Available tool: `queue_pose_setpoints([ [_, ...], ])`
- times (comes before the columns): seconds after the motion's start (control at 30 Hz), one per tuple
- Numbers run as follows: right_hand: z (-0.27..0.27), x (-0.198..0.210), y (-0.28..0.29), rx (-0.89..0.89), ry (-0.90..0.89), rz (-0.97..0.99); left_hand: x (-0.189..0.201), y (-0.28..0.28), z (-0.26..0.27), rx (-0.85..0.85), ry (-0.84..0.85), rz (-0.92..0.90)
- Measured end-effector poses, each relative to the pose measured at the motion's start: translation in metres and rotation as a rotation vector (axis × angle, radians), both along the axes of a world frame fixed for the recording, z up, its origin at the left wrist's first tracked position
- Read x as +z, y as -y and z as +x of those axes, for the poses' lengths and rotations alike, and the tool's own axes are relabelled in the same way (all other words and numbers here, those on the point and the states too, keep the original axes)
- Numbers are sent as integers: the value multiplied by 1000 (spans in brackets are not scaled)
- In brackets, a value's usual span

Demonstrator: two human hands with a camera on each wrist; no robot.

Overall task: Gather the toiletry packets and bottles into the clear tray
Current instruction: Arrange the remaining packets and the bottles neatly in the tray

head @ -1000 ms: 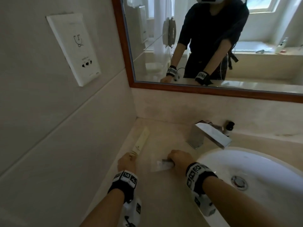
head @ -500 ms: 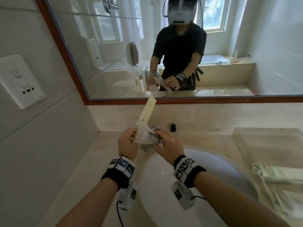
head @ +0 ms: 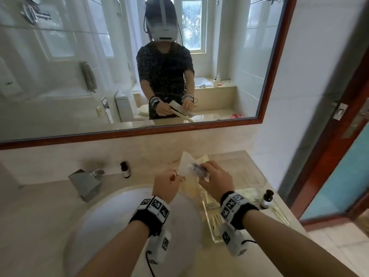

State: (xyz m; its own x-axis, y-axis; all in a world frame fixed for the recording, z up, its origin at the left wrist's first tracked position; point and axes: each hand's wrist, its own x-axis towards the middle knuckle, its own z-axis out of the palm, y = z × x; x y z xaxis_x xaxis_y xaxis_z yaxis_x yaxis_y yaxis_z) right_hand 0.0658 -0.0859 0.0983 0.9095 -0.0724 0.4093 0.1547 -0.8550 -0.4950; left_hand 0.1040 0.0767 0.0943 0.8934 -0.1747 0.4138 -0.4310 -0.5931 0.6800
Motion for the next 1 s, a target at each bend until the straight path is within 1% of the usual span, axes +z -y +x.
queue_pose_setpoints([
  [0.07,-6,-5,23,-39,-30,8,-9,24,1,-17,-71,53],
  [0.1,-8,-8,32,-58,-42,12,-14,35,2,-33,-112,45],
  [0.23,-14,-21,59,-119,-77,16,-38,67,6,-81,-354,-69],
  [0.33,-15,-30,72,-143,-119,-3,-63,77,14,-137,-538,-115],
  [0.43,-15,-41,82,-163,-164,-25,-83,81,20,-165,-665,-145],
  [0.5,-14,-49,86,-170,-203,-51,-93,83,23,-154,-694,-152],
  [0.57,-12,-55,88,-164,-246,-88,-99,84,26,-121,-684,-114],
  [0.63,-10,-59,87,-151,-288,-134,-104,82,29,-68,-659,-1],
  [0.7,-7,-63,85,-136,-346,-173,-106,80,28,3,-595,127],
  [0.73,-4,-66,84,-127,-380,-197,-106,79,28,32,-581,155],
  [0.87,11,-76,81,-99,-487,-273,-110,79,29,82,-578,143],
  [1.0,24,-86,83,-83,-521,-246,-114,81,31,116,-595,107],
])
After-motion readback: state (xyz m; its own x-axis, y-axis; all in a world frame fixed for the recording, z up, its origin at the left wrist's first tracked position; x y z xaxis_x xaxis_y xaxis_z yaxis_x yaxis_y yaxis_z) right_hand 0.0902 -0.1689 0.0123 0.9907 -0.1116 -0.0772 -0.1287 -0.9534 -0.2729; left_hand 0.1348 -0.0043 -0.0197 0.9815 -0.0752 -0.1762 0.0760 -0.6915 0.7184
